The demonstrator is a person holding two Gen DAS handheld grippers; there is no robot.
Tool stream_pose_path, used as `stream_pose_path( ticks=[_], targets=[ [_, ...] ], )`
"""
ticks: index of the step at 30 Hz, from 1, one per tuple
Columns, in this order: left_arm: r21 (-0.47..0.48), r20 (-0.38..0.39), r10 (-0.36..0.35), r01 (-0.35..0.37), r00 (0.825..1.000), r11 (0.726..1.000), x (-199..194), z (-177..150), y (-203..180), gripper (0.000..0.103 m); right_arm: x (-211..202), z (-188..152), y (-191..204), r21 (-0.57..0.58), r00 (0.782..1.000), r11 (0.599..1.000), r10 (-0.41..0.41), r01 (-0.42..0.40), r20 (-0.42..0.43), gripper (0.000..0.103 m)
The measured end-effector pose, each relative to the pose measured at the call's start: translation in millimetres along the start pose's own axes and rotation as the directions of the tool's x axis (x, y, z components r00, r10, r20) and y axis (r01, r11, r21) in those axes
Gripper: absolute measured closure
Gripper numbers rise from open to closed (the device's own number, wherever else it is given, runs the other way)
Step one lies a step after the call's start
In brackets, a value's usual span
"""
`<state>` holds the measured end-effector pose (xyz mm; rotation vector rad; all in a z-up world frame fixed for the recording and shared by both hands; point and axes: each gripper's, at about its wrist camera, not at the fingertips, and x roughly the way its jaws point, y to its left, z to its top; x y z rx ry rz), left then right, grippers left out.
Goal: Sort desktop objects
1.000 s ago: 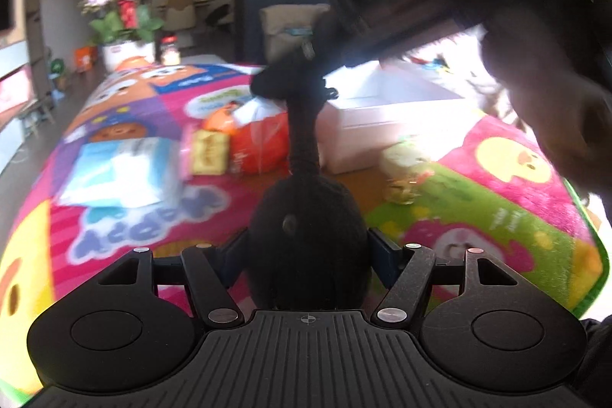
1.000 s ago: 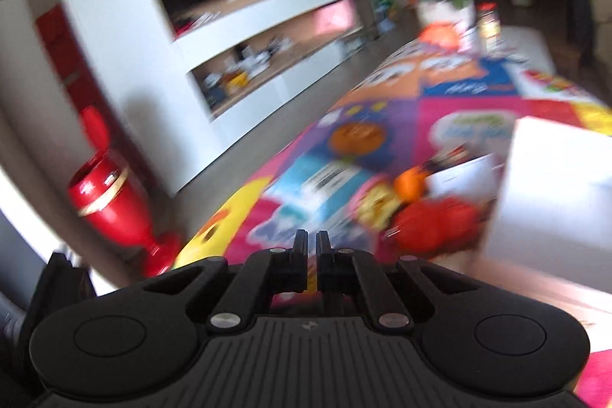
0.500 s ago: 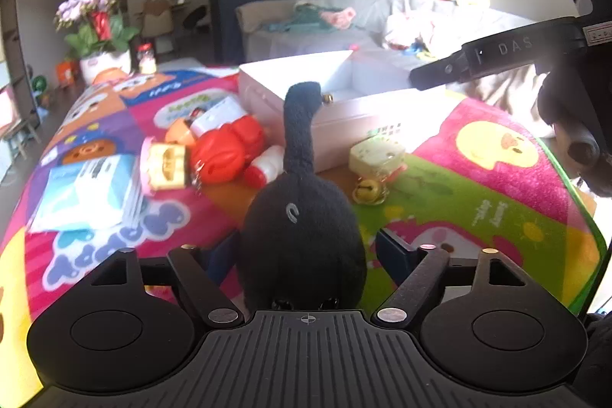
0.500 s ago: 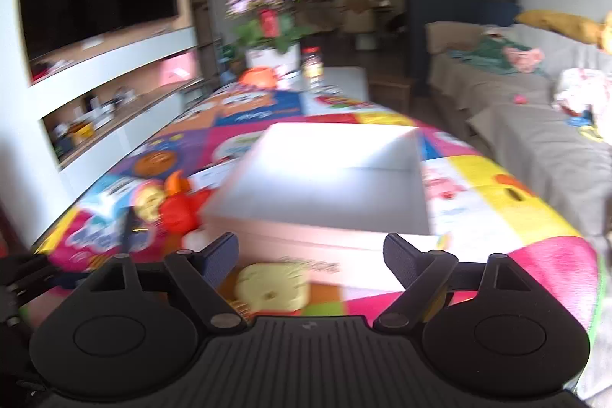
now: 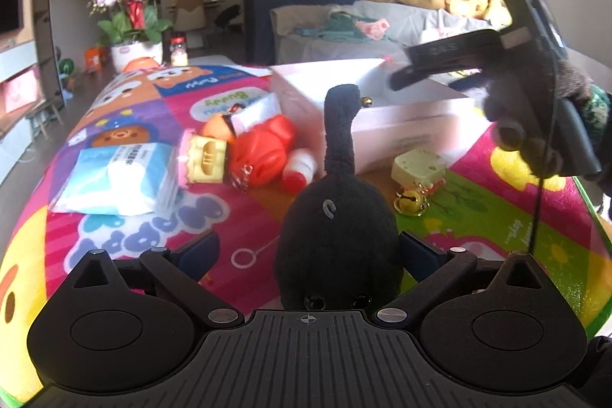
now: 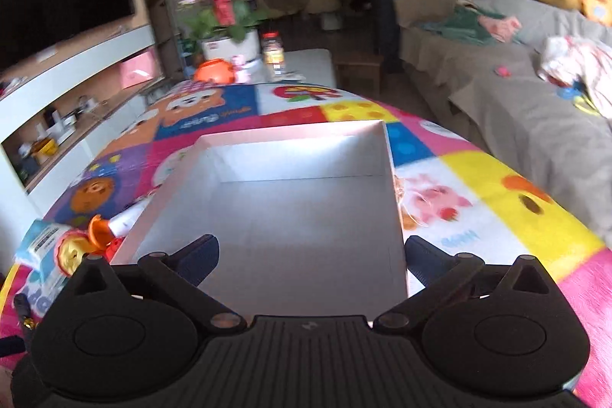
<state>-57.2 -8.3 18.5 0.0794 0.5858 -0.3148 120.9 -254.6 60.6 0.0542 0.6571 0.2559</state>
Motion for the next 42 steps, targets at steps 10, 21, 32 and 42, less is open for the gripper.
stream_pose_path(
  ticks=[10, 21, 32, 42],
  targets=[
    [0.005, -0.015, 0.006, -0.006, 1.0, 1.0, 1, -3, -2, 0.0, -51, -19, 34, -0.158, 0.991, 0.987, 0.059, -0.039, 0.124, 0.0],
    [0.011, -0.011, 0.066, -0.066, 0.998, 0.998, 2, 3, -7, 0.0, -31, -80, 47, -0.153, 0.992, 0.984, 0.074, -0.089, -0.102, 0.009],
    [0.028, -0.032, 0.069, -0.068, 0.997, 0.997, 5, 0, -24, 0.001, -54, -82, 43, -0.147, 0.983, 0.98, 0.112, -0.133, -0.147, 0.047],
    [0.116, 0.032, 0.074, -0.077, 0.997, 0.99, -11, 8, -42, 0.032, -137, -72, 35, -0.18, 0.988, 0.972, 0.149, -0.153, -0.032, 0.047]
  ],
)
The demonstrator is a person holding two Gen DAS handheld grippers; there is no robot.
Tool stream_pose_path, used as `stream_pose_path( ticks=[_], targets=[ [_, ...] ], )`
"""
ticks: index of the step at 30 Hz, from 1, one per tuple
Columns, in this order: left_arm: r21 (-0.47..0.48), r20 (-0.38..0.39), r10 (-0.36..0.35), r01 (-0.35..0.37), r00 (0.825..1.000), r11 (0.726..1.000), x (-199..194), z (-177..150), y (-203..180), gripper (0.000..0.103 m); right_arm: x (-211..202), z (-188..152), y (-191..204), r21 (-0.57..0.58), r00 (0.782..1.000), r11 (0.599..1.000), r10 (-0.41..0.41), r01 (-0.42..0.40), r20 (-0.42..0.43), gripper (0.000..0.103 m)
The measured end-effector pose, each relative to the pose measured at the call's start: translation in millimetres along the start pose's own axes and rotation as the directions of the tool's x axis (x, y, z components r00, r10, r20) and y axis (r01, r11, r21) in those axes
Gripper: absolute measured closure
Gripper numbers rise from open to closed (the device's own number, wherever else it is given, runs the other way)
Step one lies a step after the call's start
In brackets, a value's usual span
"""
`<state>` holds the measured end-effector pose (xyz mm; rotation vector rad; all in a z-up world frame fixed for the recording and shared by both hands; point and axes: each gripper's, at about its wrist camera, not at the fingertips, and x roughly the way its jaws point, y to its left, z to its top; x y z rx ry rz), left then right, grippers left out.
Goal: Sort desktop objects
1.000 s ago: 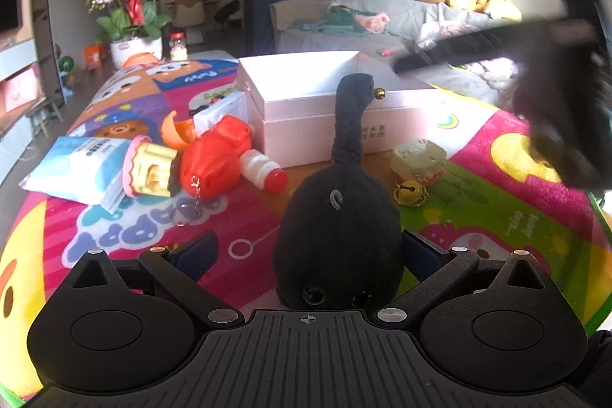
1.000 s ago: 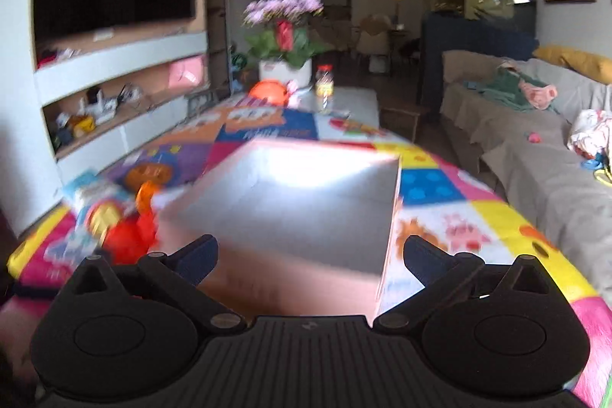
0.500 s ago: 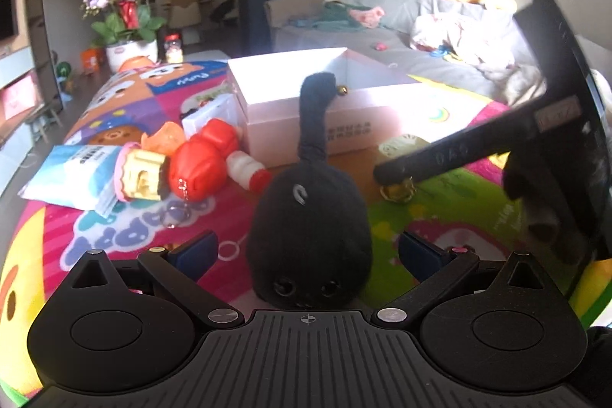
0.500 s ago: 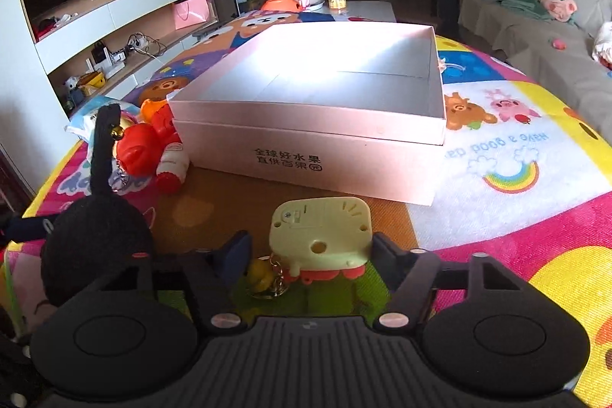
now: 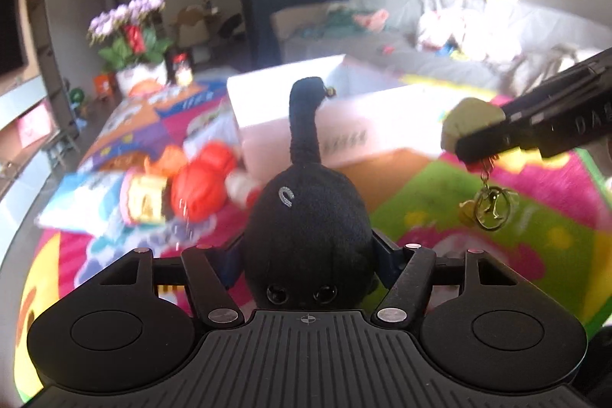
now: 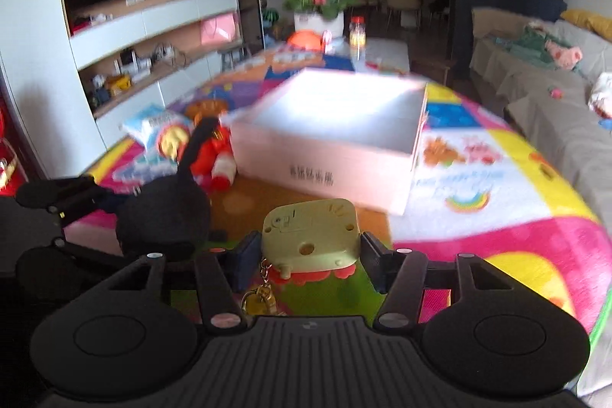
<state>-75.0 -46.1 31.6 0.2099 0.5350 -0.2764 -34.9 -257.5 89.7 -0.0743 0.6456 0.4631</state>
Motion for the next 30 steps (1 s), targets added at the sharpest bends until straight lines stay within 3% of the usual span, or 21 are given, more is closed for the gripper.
stream_pose_path(
  ticks=[4, 7, 10, 14, 18, 21, 25, 30],
  targets=[
    [0.024, 0.121, -0.003, 0.0, 0.993, 1.0, -24, 28, -4, 0.032, -39, 22, -7, 0.032, 0.988, 0.999, 0.002, -0.007, 0.153, 0.047],
    [0.061, 0.212, 0.023, -0.037, 0.977, 0.997, -30, 57, -7, 0.032, -54, 30, -11, 0.039, 0.975, 0.999, -0.009, 0.001, 0.221, 0.047],
    [0.089, 0.271, 0.037, -0.063, 0.962, 0.994, -22, 85, -6, 0.032, -55, 32, -18, 0.054, 0.973, 0.999, -0.022, 0.01, 0.231, 0.047],
    [0.1, 0.305, 0.009, -0.041, 0.952, 0.994, 11, 122, -6, 0.031, -45, 34, -29, 0.075, 0.977, 0.997, -0.038, 0.023, 0.209, 0.047],
    [0.07, 0.32, 0.004, -0.027, 0.947, 0.997, 49, 148, 3, 0.009, -29, 40, -36, 0.098, 0.982, 0.994, -0.065, 0.048, 0.18, 0.047],
    [-0.005, 0.295, 0.032, -0.032, 0.955, 0.999, 54, 141, 23, 0.006, -20, 46, -40, 0.102, 0.981, 0.992, -0.085, 0.068, 0.174, 0.047],
    [-0.069, 0.24, 0.067, -0.051, 0.968, 0.996, 45, 102, 47, 0.002, -2, 66, -40, 0.089, 0.982, 0.993, -0.09, 0.076, 0.168, 0.047],
    [-0.153, 0.102, 0.052, -0.036, 0.993, 0.988, 46, 45, 65, 0.001, 42, 111, -37, 0.084, 0.987, 0.996, -0.052, 0.04, 0.15, 0.047]
  ],
)
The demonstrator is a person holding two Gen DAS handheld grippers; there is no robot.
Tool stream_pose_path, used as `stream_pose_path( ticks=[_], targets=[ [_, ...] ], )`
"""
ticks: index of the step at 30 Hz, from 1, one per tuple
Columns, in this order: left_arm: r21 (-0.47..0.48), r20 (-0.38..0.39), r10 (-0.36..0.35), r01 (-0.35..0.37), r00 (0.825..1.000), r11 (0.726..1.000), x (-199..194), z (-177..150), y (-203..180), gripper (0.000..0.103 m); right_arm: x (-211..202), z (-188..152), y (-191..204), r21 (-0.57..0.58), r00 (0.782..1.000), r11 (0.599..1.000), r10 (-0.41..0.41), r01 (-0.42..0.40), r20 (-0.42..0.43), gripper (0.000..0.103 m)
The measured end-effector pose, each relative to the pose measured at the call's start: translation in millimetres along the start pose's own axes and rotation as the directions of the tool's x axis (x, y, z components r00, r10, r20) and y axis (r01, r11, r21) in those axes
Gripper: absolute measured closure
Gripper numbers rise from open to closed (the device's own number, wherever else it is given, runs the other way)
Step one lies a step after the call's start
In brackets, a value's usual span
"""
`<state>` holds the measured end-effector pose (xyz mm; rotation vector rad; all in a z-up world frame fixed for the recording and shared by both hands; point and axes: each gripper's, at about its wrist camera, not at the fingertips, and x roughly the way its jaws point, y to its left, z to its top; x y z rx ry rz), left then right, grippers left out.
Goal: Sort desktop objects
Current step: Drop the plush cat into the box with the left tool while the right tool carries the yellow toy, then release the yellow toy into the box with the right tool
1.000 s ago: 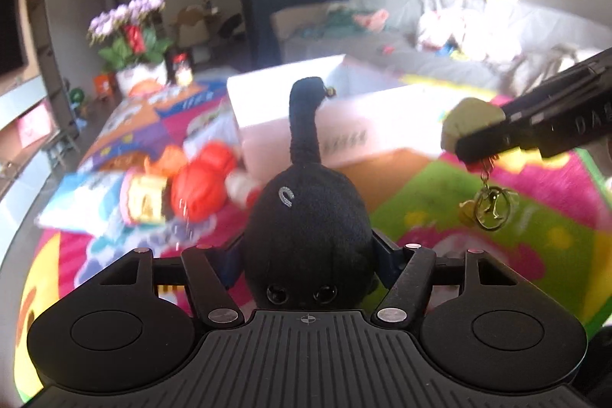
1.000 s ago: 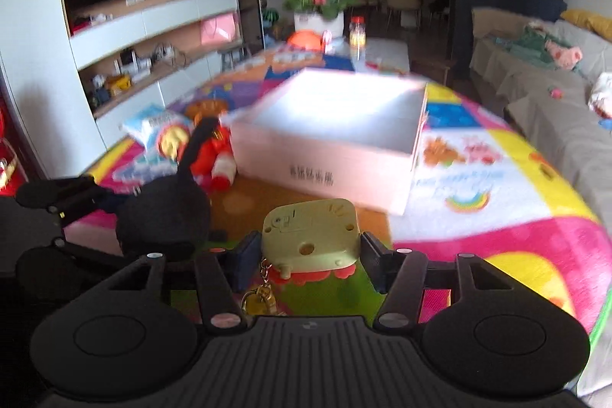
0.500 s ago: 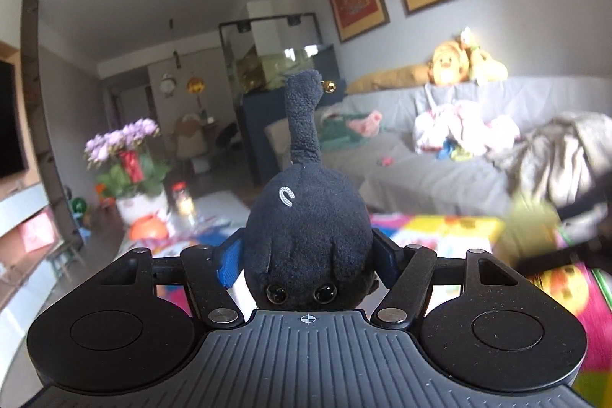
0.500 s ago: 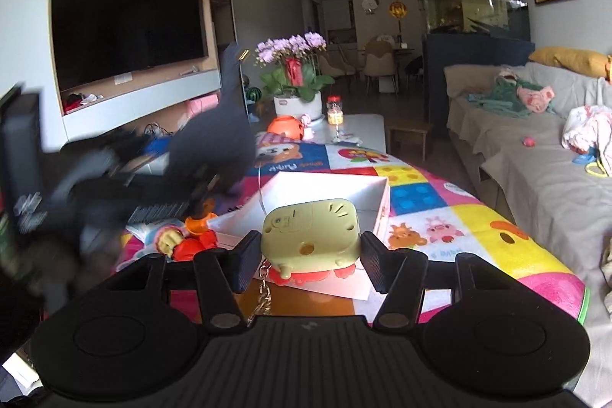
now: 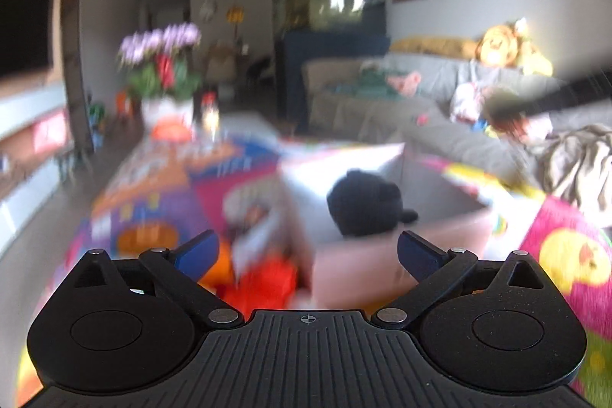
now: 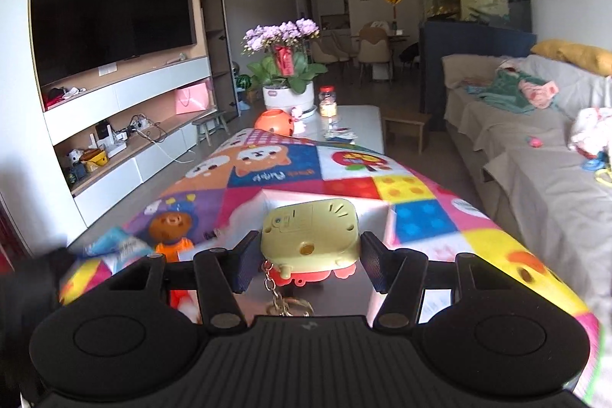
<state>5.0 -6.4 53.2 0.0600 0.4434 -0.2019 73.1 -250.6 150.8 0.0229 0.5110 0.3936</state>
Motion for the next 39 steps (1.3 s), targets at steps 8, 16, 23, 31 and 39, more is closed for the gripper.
stream_pose_path(
  ticks=[8, 16, 23, 31, 39],
  targets=[
    [-0.093, -0.086, 0.087, -0.095, 0.993, 0.991, -2, -35, 36, 0.0, 81, 50, 11, 0.056, 0.996, 0.994, -0.091, 0.09, 0.011, 0.034],
    [-0.129, -0.113, 0.16, -0.174, 0.981, 0.976, -11, -51, 58, 0.0, 59, -22, 68, -0.201, 0.999, 0.979, -0.028, 0.022, -0.028, 0.036],
    [-0.226, -0.102, 0.251, -0.268, 0.963, 0.937, -30, -45, 88, 0.0, 86, -96, 131, -0.309, 0.967, 0.936, 0.099, -0.17, -0.235, 0.053],
    [-0.211, -0.109, 0.246, -0.264, 0.963, 0.941, -38, -46, 88, 0.0, 88, -106, 128, -0.251, 0.952, 0.952, 0.098, -0.174, -0.291, 0.082],
    [-0.16, -0.11, 0.159, -0.176, 0.981, 0.971, -27, -45, 55, 0.0, 25, -90, 71, -0.147, 0.97, 0.984, 0.069, -0.105, -0.233, 0.082]
  ],
)
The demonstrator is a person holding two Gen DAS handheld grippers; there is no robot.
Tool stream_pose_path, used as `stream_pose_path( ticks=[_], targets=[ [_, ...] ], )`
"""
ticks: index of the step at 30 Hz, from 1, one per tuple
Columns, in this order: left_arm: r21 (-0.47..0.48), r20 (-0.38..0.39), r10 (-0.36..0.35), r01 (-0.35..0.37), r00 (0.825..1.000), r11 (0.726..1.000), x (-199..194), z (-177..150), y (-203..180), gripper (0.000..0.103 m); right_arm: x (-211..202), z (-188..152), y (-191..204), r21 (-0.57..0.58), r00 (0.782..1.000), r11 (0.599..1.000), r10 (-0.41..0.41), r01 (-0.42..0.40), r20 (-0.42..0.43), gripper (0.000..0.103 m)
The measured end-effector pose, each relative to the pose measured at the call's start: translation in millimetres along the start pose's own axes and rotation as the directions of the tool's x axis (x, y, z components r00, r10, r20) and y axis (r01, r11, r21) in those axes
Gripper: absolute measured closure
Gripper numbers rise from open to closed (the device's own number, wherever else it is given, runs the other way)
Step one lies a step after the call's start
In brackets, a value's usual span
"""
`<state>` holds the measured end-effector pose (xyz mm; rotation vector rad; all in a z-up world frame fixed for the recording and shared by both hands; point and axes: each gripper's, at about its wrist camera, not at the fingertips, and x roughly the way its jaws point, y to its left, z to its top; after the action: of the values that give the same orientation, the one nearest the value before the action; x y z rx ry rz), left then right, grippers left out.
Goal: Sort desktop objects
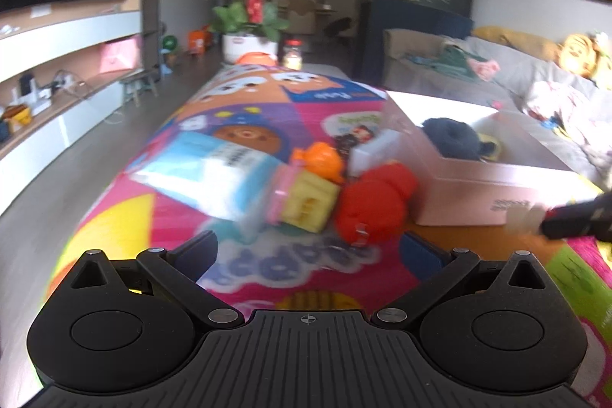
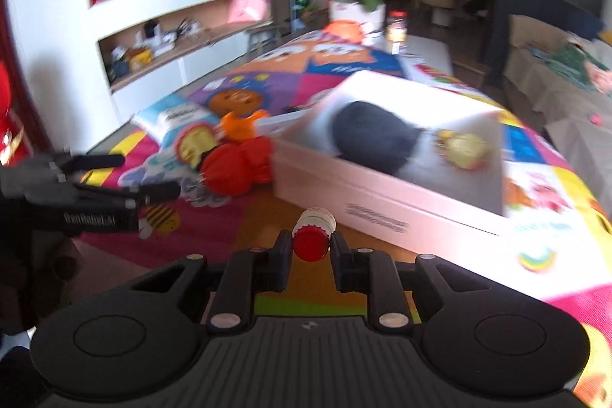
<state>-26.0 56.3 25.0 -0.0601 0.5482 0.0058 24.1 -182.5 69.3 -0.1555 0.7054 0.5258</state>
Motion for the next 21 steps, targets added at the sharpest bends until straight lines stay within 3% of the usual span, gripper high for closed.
stream_pose_path(
  ticks=[10, 14, 15, 18, 19, 20, 21],
  targets=[
    [0.112, -0.02, -0.072, 0.074, 0.997, 0.991, 0, -6, -42, 0.0, -3, -21, -40, 0.147, 1.0, 0.989, -0.018, 0.021, -0.017, 0.082],
    [0.131, -0.023, -0.061, 0.064, 0.998, 0.989, 5, -6, -50, 0.0, 9, -33, -44, 0.153, 0.996, 0.985, -0.083, 0.08, 0.015, 0.081],
    [0.134, -0.015, -0.053, 0.055, 0.998, 0.989, 5, -4, -50, 0.0, 10, -35, -46, 0.155, 0.995, 0.984, -0.094, 0.09, 0.019, 0.074],
    [0.154, 0.013, -0.019, 0.017, 1.0, 0.988, 15, 2, -51, 0.0, 6, -45, -51, 0.188, 0.993, 0.978, -0.103, 0.091, 0.055, 0.031],
    [0.165, 0.02, -0.012, 0.008, 1.0, 0.986, 19, 5, -52, 0.002, 2, -49, -53, 0.2, 0.991, 0.975, -0.109, 0.092, 0.077, 0.023],
    [0.183, 0.023, -0.006, 0.001, 1.0, 0.983, 24, 7, -54, 0.007, 0, -53, -54, 0.209, 0.989, 0.973, -0.116, 0.094, 0.093, 0.02],
    [0.212, 0.019, -0.001, -0.003, 1.0, 0.977, 31, 8, -57, 0.023, -2, -56, -55, 0.219, 0.987, 0.971, -0.121, 0.096, 0.105, 0.017]
  ],
)
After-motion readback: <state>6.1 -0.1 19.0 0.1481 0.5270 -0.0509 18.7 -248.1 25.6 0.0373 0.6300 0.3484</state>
